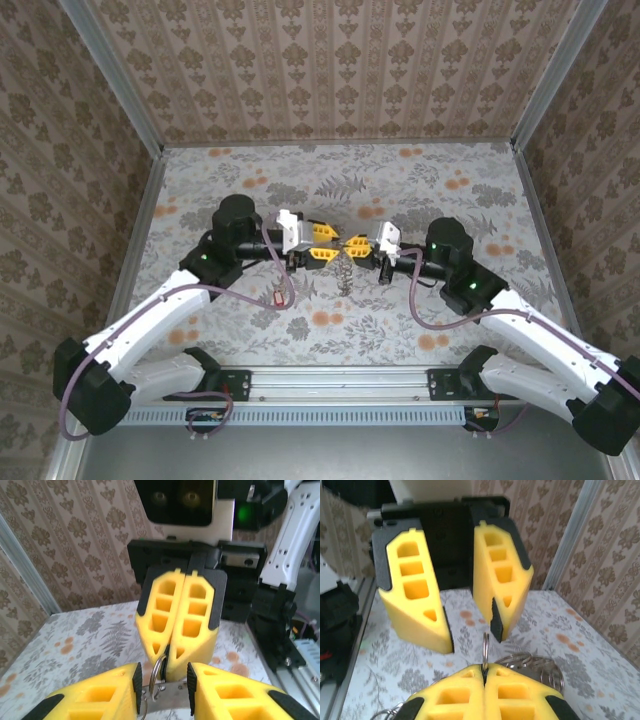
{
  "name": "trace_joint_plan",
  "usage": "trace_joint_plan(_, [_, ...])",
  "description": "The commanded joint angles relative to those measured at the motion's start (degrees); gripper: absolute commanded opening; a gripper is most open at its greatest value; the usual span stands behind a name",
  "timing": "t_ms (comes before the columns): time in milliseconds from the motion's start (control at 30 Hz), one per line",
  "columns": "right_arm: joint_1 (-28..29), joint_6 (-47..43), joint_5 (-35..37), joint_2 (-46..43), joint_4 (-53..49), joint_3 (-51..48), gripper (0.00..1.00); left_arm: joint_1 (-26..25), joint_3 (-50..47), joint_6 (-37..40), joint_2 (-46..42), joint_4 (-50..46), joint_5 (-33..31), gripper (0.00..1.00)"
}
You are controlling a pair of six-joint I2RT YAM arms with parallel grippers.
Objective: Put the keys on the keyring
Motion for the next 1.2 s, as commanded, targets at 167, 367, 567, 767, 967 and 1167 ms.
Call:
trace_joint_plan(167, [2.02,-14.92,3.57,4.85,-23.54,10.88,0.00,-0.17,5.18,8.31,2.35,-18.49,-2.89,0.32])
trace_joint_plan(367, [3.10,-15.29,5.66,6.07,-25.54,12.55,0.00,-0.21,6.10,6.81,3.75,-17.84,-3.57,0.23])
trace_joint_plan(567, [4.34,-15.63,6.94,6.25,-26.71,13.24,0.00,-1.01,6.76,7.81,5.08,-19.31,-3.08,0.14])
trace_joint_plan(767, [4.53,-15.86,6.77,6.61,-26.63,13.54,0.00,-1.99,7.59,10.08,6.32,-21.82,-2.12,0.18])
trace_joint_plan(967, [4.51,-15.36,6.96,6.43,-25.32,12.97,0.00,-2.12,7.75,12.32,6.32,-23.64,0.11,0.17])
trace_joint_plan(1167, [4.53,-14.72,5.81,6.25,-23.75,12.32,0.00,-2.36,9.90,14.71,7.94,-27.56,-1.30,0.00])
